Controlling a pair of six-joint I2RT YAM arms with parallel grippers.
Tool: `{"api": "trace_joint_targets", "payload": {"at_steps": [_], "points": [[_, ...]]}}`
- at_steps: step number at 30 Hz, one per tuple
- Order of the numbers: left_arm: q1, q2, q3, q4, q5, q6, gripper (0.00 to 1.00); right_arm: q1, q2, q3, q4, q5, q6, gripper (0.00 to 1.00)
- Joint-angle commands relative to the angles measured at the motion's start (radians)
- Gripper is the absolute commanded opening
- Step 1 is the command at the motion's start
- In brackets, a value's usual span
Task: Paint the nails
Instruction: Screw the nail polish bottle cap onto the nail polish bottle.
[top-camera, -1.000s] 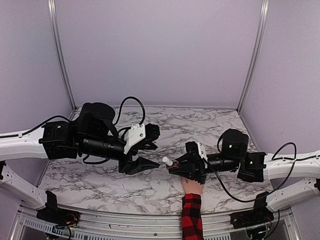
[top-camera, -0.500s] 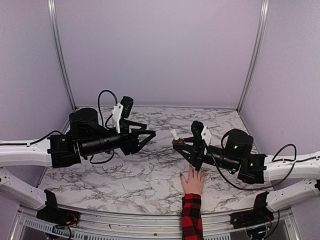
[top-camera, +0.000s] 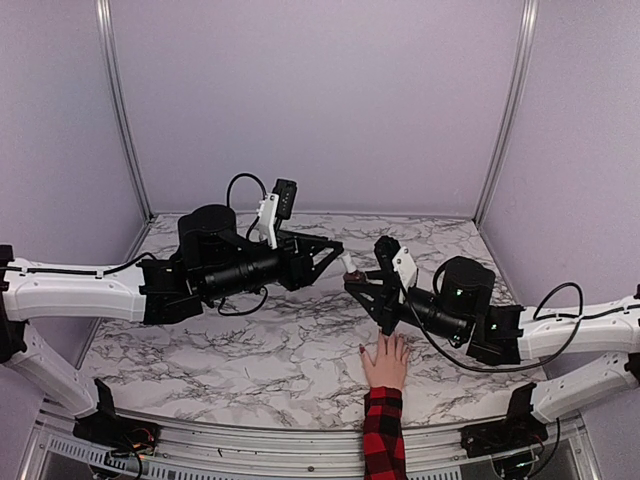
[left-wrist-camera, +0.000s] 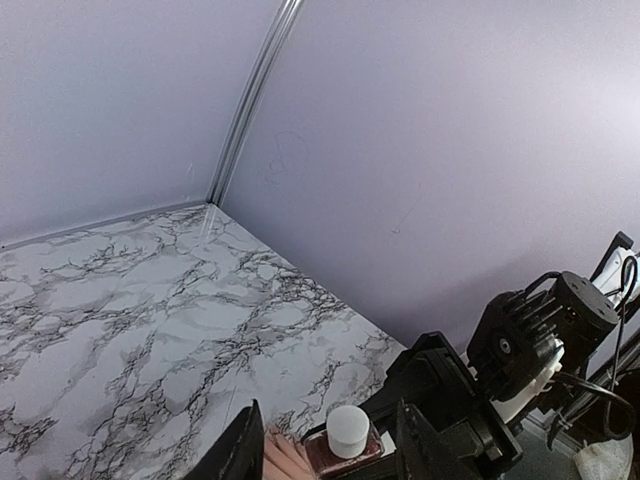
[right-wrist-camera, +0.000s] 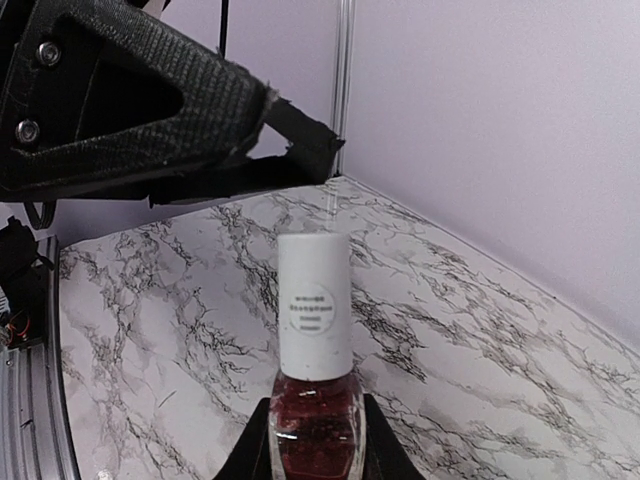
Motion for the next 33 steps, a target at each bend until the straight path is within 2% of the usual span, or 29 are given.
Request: {"api": "trace_joint_targets", "payload": {"at_steps": [1, 17, 27, 33], "points": [[-0.005, 0.028, 0.036, 0.066, 0.045, -0.038, 0.44, 0.004, 0.009, 0.051, 0.038, 0.007, 0.017, 0.00], [-0.009, 0.092, 0.056, 0.100, 0.123, -0.056, 0.30, 0.004, -0.002, 0.044, 0.042, 0.000, 0.015, 0.00], [-0.009, 0.095, 0.047, 0.100, 0.115, -0.053, 0.22, 0.005, -0.018, 0.039, 0.053, -0.024, 0.008, 0.00], [-0.009, 0.092, 0.037, 0.100, 0.113, -0.055, 0.14, 0.004, -0.028, 0.034, 0.064, -0.046, -0.001, 0.00]]}}
